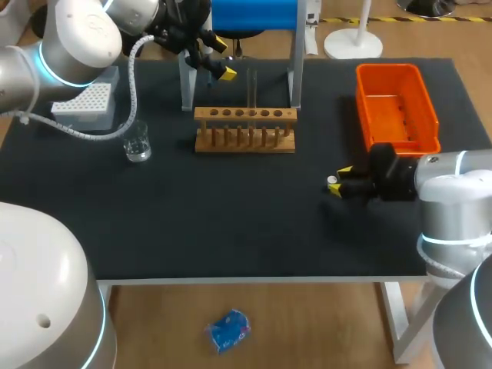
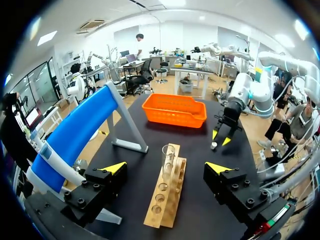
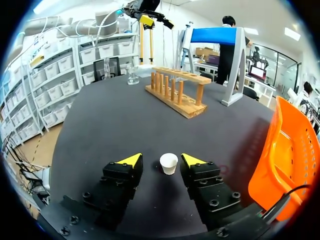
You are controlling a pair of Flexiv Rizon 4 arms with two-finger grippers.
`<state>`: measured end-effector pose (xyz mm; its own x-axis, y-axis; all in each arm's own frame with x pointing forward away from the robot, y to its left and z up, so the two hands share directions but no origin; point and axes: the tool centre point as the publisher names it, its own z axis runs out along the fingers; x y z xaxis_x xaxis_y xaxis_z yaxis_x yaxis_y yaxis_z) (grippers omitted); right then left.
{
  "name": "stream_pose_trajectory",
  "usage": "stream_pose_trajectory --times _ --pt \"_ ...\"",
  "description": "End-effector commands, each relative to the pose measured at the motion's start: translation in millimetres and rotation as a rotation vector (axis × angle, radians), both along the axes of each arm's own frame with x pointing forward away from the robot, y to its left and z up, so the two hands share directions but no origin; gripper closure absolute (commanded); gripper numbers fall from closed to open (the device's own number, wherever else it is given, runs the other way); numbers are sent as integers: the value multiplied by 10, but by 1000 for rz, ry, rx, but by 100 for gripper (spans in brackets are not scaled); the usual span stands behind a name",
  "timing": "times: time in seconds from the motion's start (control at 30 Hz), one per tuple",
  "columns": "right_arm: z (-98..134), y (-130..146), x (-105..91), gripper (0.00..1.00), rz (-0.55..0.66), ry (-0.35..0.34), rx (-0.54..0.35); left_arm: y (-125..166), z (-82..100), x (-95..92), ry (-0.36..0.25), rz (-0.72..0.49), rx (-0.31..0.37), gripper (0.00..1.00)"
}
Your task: Invert the test tube, pick up the pipette, mount the tip to pipette, aspirate from beaker and dispense into the tube, eject the tip, return the pipette, and cap with the stopper.
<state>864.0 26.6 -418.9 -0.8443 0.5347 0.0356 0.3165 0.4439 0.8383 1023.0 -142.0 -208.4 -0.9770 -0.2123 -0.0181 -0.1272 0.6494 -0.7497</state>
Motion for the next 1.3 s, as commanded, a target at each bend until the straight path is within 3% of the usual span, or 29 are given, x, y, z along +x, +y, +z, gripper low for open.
stream_pose_trajectory --times 0.03,0.17,0.23,0.3,0.43,0.47,0.7,0.83,1.3 --pt "-29 14 25 52 1 1 -1 5 -10 1 -2 -1 -4 0" --pt "-44 14 43 51 2 4 -4 5 -10 1 -2 -1 -4 0" --pt "-57 9 60 44 2 6 -6 5 -10 1 -2 -1 -4 0" --pt "-65 9 70 48 1 8 -7 5 -10 1 -2 -1 -4 0" --pt "-95 16 106 43 -2 18 -7 5 -10 1 -2 -1 -4 0" --pt "-102 17 115 47 -4 19 -5 5 -10 1 -2 -1 -4 0" --pt "-131 42 160 50 -6 25 -1 5 -10 1 -2 -1 -4 0" --pt "-130 60 180 46 -4 25 -3 5 -10 1 -2 -1 -4 0" --pt "-107 70 191 53 1 23 -3 5 -10 1 -2 -1 -4 0"
